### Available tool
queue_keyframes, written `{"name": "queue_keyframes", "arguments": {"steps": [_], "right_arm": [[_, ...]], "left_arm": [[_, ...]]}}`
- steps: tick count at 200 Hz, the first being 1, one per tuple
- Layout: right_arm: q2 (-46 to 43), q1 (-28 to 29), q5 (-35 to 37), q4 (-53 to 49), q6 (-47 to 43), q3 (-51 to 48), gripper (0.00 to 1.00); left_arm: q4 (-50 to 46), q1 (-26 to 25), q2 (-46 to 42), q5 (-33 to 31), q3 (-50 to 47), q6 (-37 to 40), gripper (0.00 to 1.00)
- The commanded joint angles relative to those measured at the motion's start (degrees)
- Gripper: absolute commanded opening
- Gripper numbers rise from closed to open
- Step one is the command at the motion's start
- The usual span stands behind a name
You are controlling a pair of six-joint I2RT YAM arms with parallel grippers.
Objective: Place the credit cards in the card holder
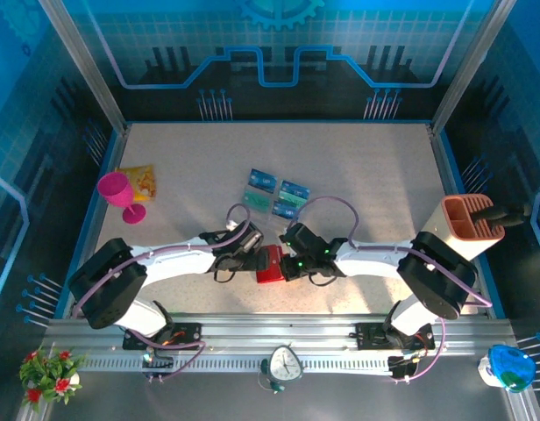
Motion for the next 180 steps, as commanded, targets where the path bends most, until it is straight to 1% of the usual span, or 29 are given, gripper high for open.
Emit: {"name": "queue_keyframes", "arguments": {"steps": [1, 21, 44, 54, 62, 79, 93, 144, 180], "right_arm": [[-2.4, -0.9, -1.2, -2.2, -0.4, 1.7, 0.09], [-5.3, -1.5, -0.6, -4.3, -0.9, 2.6, 0.1], [-7.8, -4.0, -0.1, -7.4, -1.9, 3.5, 0.11], [-8.4, -5.3, 0.0, -8.6, -2.4, 3.7, 0.12], [-8.5, -6.3, -0.2, -9.5, -3.0, 4.0, 0.17], [-8.1, -7.9, -1.0, -10.8, -4.0, 4.6, 0.33], [-7.4, -8.5, -1.9, -11.3, -4.8, 5.2, 0.39], [-4.3, -8.6, -3.6, -11.1, -5.3, 7.0, 0.39], [-3.0, -8.4, -4.3, -10.5, -5.2, 7.7, 0.36]], "left_arm": [[-1.7, -1.1, 3.6, -1.3, -0.1, 0.0, 0.99], [-2.2, -1.9, 5.1, -2.2, 0.4, 0.0, 0.99], [-2.5, -2.9, 5.7, -3.2, 0.4, -0.1, 0.99], [-2.5, -3.1, 5.9, -3.4, 0.3, -0.2, 0.99], [-2.3, -3.3, 5.8, -3.5, 0.2, -0.2, 0.99], [-1.7, -3.5, 5.7, -3.5, -0.1, -0.5, 0.99], [-1.0, -3.5, 5.6, -3.3, -0.5, -0.8, 0.99], [-0.2, -3.5, 5.3, -3.2, -1.0, -0.9, 0.99], [0.2, -3.5, 5.3, -3.2, -1.2, -0.8, 0.99]]}}
